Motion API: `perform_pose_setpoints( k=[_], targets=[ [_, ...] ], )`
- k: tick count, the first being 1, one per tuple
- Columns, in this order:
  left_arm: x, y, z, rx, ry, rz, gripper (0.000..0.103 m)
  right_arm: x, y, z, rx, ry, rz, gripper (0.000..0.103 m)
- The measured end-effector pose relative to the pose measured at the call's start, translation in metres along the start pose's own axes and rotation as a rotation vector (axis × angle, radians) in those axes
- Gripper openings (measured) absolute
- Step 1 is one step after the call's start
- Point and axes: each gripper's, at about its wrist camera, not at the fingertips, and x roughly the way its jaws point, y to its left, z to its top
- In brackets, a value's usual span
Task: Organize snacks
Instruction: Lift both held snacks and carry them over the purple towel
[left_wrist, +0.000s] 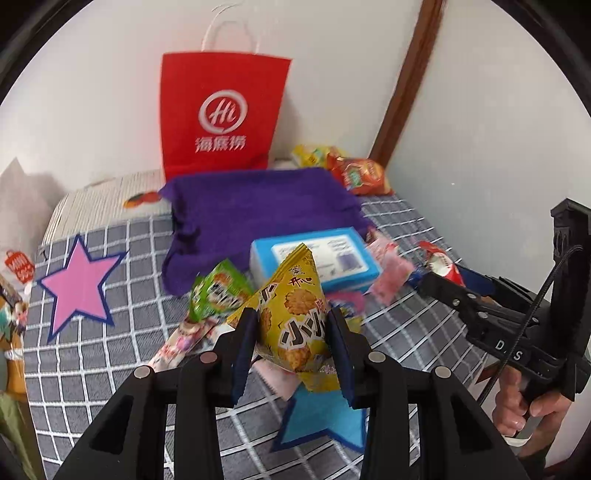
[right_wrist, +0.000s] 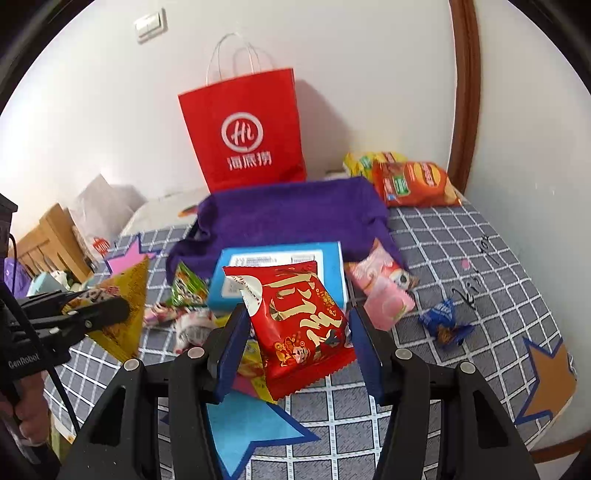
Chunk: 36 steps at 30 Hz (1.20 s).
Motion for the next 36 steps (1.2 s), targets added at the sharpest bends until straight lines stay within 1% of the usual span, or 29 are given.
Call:
perform_pose_setpoints(
  k=[8, 15, 20, 26, 36],
  targets=[
    [0.003, -0.021, 0.025, -0.010, -0.031, -0.013, 0.037, -0.006, -0.010, 0.024, 0.003, -0.020, 0.025, 0.055],
    [0.016, -0.028, 0.054, -0.037, -0.059, -0.001, 0.037, 0.007, -0.019, 0.052, -0.020, -0.018, 0.071, 0.055],
    [0.028, -0.024, 0.073, -0.039, -0.071, 0.020, 0.037, 0.022, -0.020, 0.075, -0.046, -0.026, 0.091, 0.055],
    [0.046, -0.016, 0.092, -0.043, -0.063, 0.039, 0.037, 0.039, -0.022, 0.098, -0.051, -0.039, 0.105, 0.055],
    [0.070, 0.001, 0.121, -0.040, -0.076, 0.113, 0.037, 0.077, -0.019, 0.135, -0.074, -0.040, 0.110, 0.055]
  ],
)
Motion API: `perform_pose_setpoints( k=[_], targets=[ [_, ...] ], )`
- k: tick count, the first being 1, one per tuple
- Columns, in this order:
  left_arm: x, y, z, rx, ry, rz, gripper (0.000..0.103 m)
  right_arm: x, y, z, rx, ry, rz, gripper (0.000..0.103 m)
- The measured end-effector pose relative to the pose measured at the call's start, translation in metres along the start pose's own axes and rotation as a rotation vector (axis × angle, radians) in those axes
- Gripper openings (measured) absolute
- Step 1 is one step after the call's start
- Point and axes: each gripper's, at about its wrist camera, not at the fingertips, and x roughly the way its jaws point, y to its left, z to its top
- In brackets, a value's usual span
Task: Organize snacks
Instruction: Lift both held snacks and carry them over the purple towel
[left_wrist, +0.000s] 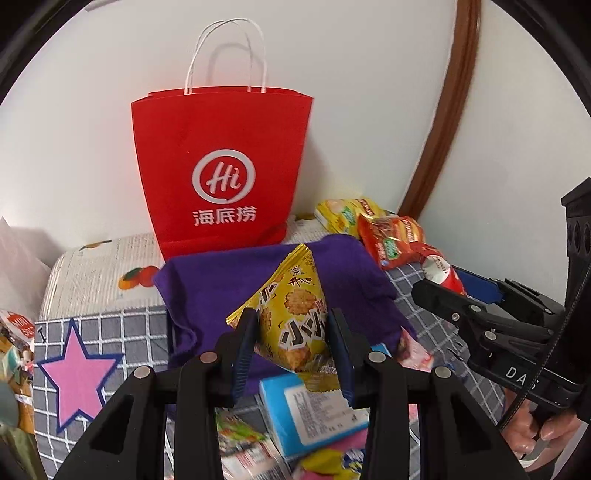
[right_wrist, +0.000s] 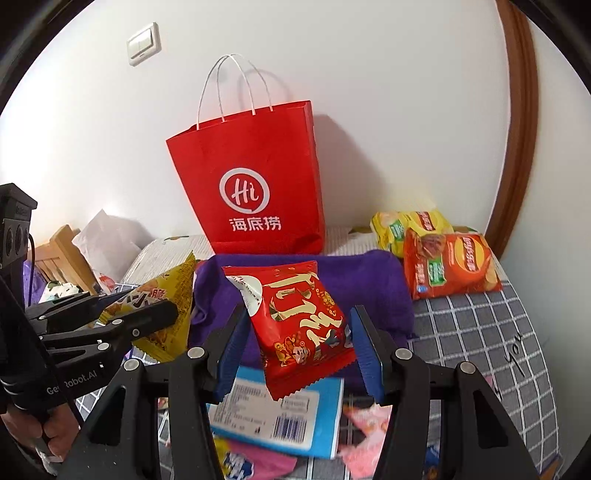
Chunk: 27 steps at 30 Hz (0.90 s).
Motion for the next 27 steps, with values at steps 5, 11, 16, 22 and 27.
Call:
perform_pose_setpoints(
  k=[5, 11, 16, 22, 27],
  targets=[
    [0.020, 0.015, 0.012, -0.017, 0.010, 0.031, 0.037, 0.025, 0.000, 0.013, -0.017, 0.009, 0.006, 0.055],
    [0.046, 0.026, 0.022, -0.022, 0.033, 0.047, 0.037, 0.062, -0.001, 0.026, -0.029, 0.029, 0.034, 0.055],
    [0.064, 0.033, 0.029, -0.025, 0.040, 0.060, 0.037, 0.091, 0.003, 0.041, -0.045, 0.037, 0.031, 0.055],
    [0.091, 0.046, 0.032, -0.054, 0.067, 0.082, 0.037, 0.122, 0.002, 0.048, -0.063, 0.057, 0.027, 0.055],
    [0.113, 0.059, 0.031, -0.072, 0.104, 0.083, 0.037, 0.151, -0.005, 0.046, -0.053, 0.098, 0.023, 0.055]
  ],
)
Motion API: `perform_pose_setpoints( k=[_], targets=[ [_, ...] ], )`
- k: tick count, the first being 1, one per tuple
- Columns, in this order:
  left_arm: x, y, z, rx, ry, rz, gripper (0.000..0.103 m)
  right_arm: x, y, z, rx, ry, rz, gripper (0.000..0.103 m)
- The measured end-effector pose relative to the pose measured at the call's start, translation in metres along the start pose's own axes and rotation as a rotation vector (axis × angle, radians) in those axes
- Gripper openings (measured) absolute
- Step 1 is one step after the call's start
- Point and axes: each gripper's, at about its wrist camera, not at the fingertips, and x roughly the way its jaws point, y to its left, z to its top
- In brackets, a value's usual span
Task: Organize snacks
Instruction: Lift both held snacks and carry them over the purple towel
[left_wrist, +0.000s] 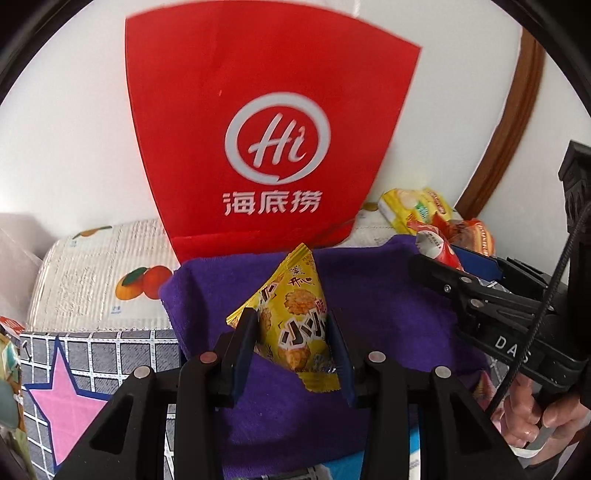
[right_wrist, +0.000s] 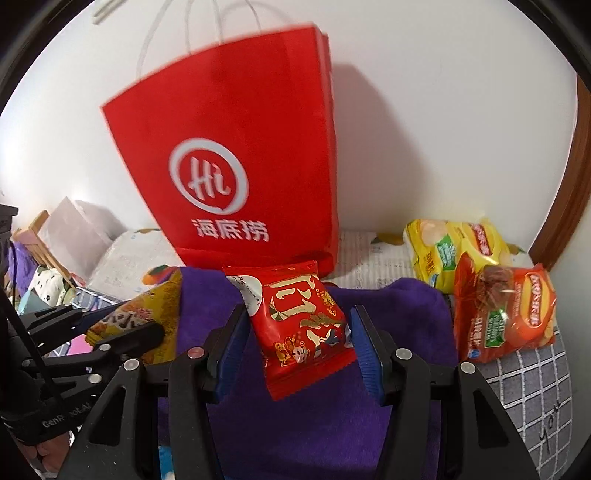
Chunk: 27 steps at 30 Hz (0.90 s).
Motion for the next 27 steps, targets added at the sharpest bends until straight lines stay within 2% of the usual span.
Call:
perform_pose_setpoints(
  k=[8, 14, 27],
  targets=[
    [0.032, 0.021, -0.002, -0.041, 0.057, 0.010, 0.037, 0.031, -0.019, -0.005, 0.002, 0.094, -0.042, 0.055],
    [0.038, 0.032, -0.002, -0.058, 0.063, 0.024, 0.037, 0.051, -0.037, -0.011, -0.004, 0.161, -0.074, 0.055],
    [0.057, 0.023, -0.006, -0.044, 0.101, 0.034, 0.037, 0.079, -0.048, -0.020, 0.007, 0.228, -0.069, 0.055]
  ],
)
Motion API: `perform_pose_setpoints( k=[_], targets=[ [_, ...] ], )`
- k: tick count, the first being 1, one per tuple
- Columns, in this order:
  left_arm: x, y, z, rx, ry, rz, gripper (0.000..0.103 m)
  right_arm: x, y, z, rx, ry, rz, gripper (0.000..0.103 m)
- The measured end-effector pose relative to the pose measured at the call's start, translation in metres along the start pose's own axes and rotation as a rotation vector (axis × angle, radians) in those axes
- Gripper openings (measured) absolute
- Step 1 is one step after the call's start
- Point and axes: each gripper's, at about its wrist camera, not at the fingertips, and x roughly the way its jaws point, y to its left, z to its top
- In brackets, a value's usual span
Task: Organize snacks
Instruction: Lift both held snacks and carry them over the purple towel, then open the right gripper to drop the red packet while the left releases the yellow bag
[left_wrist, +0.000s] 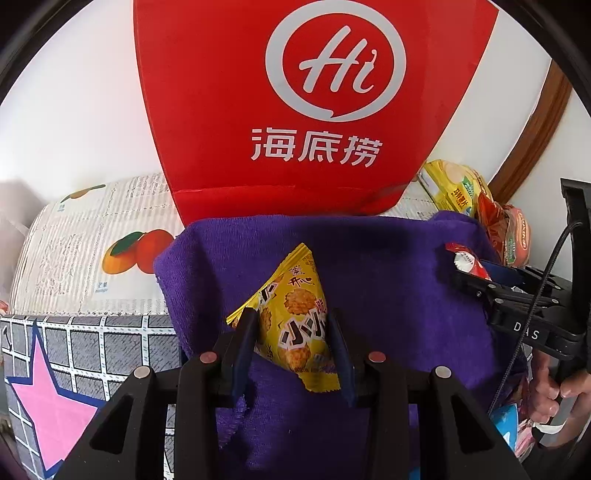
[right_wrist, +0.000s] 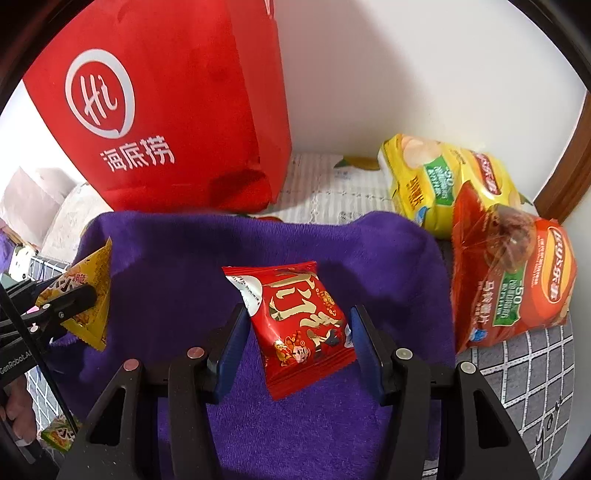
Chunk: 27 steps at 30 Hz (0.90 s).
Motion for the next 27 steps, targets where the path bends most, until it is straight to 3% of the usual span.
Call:
perform_pose_setpoints(
  k=[22, 27],
  targets=[
    [0.004, -0.007, -0.002, 0.003, 0.014, 0.000, 0.037, 0.014, 0.004, 0.000, -0.029, 0.055, -0.010, 0.055],
    [0.007, -0.005, -0.002, -0.008, 0.025, 0.001, 0.037, 0.010, 0.005, 0.001, -0.024, 0.049, 0.004, 0.063]
  ],
)
